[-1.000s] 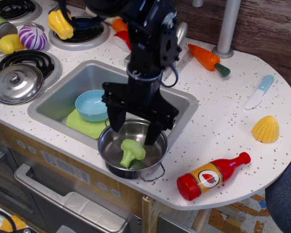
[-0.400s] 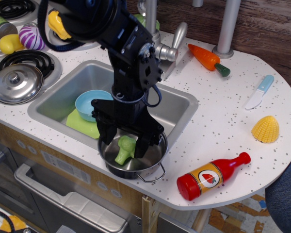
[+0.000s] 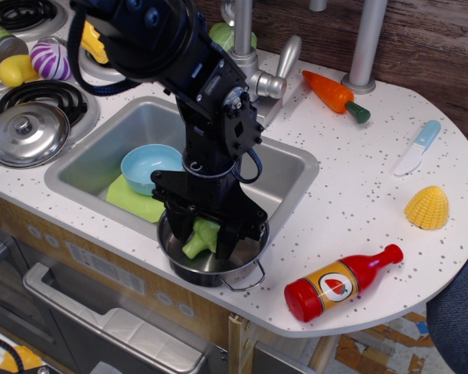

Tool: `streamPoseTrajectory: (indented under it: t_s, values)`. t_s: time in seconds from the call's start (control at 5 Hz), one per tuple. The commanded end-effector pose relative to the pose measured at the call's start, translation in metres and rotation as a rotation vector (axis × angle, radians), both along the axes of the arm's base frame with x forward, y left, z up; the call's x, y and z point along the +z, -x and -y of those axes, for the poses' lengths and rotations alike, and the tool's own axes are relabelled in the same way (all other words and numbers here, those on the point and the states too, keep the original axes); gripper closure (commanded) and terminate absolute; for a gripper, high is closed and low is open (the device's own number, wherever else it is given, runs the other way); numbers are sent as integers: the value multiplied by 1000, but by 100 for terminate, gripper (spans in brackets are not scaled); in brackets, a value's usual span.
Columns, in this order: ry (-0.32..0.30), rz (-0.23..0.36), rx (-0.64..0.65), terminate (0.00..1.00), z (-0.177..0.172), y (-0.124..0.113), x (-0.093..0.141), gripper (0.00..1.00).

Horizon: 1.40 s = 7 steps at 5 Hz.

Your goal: Take broccoli out of pan

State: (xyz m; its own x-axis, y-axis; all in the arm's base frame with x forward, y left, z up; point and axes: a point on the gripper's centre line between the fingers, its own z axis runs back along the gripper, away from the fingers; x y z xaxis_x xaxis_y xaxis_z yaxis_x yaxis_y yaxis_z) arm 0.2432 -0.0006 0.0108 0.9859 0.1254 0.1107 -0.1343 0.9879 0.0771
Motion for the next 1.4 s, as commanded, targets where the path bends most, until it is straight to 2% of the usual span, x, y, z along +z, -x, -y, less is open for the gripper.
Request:
streamPoseTrajectory:
  t_s: [0.0, 0.4, 0.6, 0.8, 1.0, 1.2]
  values:
    - [17, 3, 29, 0, 9, -16, 26, 100]
    - [6, -55, 107, 0, 29, -38, 95, 100]
    - [76, -26, 160, 0, 52, -68, 95, 100]
    - [71, 13, 209, 0, 66, -91, 70, 100]
    - [73, 50, 209, 0, 72, -101, 52, 100]
    - [52, 95, 216, 0, 81, -104, 40, 0]
